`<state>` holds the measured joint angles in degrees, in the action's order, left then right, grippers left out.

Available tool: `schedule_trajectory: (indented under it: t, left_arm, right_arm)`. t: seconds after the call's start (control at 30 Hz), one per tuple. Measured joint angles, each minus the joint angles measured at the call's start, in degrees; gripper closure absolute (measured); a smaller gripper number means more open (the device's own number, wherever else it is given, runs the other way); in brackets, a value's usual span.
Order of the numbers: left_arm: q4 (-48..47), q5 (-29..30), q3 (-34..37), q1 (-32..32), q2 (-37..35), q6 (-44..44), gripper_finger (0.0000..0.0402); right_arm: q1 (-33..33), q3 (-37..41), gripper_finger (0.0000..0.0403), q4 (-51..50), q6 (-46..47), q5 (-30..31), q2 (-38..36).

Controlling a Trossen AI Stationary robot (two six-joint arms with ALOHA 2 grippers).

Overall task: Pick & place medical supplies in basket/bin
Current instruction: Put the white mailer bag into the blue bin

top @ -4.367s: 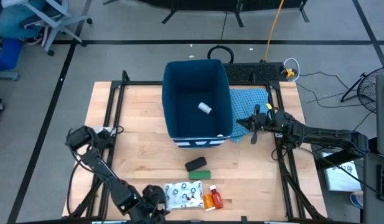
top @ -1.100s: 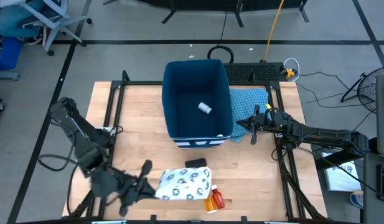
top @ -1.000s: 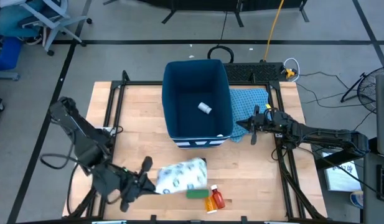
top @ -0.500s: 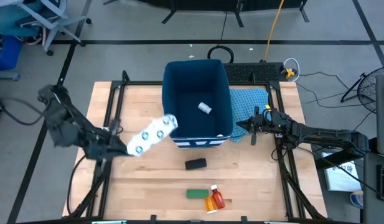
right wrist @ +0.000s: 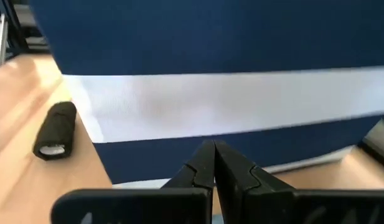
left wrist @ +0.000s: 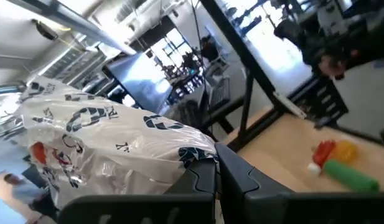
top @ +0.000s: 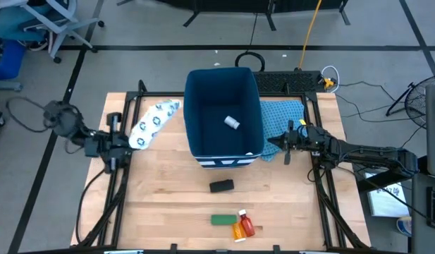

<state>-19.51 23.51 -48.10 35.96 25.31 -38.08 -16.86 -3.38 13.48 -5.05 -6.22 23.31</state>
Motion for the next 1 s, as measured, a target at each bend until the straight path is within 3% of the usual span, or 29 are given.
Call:
schedule_trajectory:
  t: [0.13,0.33,0.5,0.6,0.73,1.0]
  left_arm:
    - [2.7,-4.7,6.1,-2.6,-5.7,1.7,0.0401]
    - [7.4,-6.1,13.3,-6.1,-9.8,2.4,0.0401]
    - [18.0,-0.1,13.2,-9.6,-8.3,2.5,0.0401]
    - [23.7,4.3,9.5,-12.4,-4.2,3.3,0.0401]
    - [20.6,5.1,1.1,-17.2,5.4,4.2,0.0401]
    - [7.0,-10.4,-23.2,-33.7,34.8,9.2,0.0401]
  right_arm:
    - [0.0,0.0,0.0403,2.4,-5.3,-0.3,0.0]
    - [0.0,0.0,0.0403,5.3,-9.6,-7.3,0.0]
    - [0.0,0.0,0.0403,8.5,-9.6,-8.9,0.0]
    - [0.0,0.0,0.0403,9.5,-9.6,-8.9,0.0]
    - [0.0,0.0,0.0403,9.5,-9.6,-8.9,0.0]
    - [0.0,0.0,0.0403,9.5,-9.1,-8.9,0.0]
